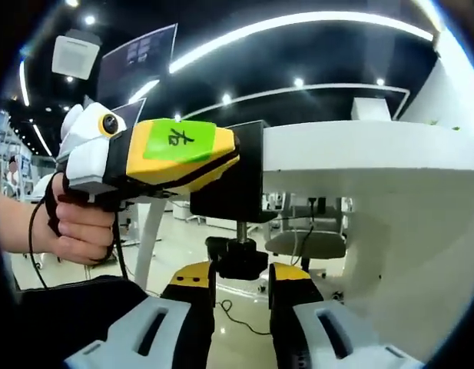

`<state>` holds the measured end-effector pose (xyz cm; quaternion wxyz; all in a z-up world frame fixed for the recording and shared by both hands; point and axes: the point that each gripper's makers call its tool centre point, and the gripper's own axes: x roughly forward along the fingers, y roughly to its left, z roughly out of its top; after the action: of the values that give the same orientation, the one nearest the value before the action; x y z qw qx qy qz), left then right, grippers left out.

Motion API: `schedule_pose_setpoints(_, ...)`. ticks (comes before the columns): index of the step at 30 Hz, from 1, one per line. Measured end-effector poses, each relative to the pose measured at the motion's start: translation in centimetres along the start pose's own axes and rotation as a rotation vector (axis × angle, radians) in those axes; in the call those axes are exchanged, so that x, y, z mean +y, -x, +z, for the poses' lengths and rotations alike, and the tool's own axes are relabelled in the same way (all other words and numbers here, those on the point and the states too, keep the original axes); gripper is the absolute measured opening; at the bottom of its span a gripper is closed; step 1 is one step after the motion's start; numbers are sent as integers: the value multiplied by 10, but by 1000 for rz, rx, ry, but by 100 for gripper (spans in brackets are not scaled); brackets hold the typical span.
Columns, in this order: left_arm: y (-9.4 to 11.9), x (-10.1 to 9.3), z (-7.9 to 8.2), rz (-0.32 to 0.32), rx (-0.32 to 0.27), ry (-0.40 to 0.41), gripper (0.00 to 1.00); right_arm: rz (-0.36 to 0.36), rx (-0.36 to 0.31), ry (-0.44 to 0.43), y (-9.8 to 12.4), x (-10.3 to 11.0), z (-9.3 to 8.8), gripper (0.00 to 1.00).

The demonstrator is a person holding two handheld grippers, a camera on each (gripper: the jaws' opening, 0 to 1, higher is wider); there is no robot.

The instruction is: Clamp the fixed fixture on the desktop, loosen the retaining clip, secure it to the edge of the desk, and tighten the retaining clip.

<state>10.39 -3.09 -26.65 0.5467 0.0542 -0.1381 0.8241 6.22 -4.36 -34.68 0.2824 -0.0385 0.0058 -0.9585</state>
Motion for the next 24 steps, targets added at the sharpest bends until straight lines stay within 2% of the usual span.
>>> schedule_pose_setpoints(10, 6, -11, -3, 8, 15, -10, 4, -16, -3, -4, 11, 4, 1, 26)
schedule_pose_setpoints(21, 9, -27, 6, 2, 8, -41, 4, -34, 10, 19, 35, 8, 4, 26)
schedule_pose_setpoints(24, 10, -30, 10, 9, 2, -57, 8, -38, 11, 51, 46, 12, 10, 26)
